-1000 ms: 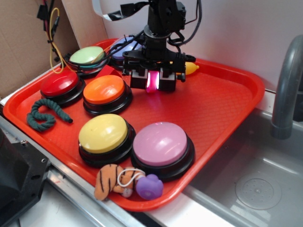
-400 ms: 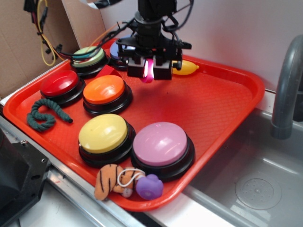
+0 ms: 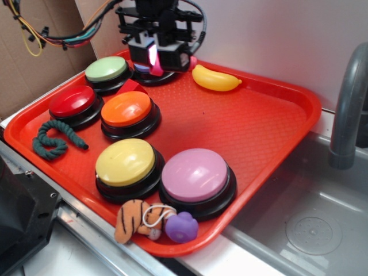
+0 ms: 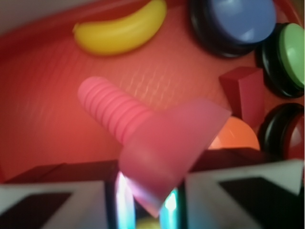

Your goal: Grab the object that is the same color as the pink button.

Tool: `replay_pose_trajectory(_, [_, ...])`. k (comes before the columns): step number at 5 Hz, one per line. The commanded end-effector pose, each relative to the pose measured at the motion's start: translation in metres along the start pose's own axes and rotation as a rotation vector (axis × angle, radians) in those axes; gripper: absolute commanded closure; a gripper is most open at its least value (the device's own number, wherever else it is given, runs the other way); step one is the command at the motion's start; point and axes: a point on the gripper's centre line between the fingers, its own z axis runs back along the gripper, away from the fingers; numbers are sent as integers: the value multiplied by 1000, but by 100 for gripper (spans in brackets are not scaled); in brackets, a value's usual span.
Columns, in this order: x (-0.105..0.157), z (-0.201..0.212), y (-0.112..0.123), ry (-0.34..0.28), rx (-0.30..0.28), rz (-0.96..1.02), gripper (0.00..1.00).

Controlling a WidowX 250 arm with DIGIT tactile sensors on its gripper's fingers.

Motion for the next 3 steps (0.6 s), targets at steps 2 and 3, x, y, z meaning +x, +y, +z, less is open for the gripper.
replay_pose_trajectory(2, [-26,52,29,-24,-40,-138,100])
replay_pose_trajectory(3, [-24,54,36,-14,-40,-110,100])
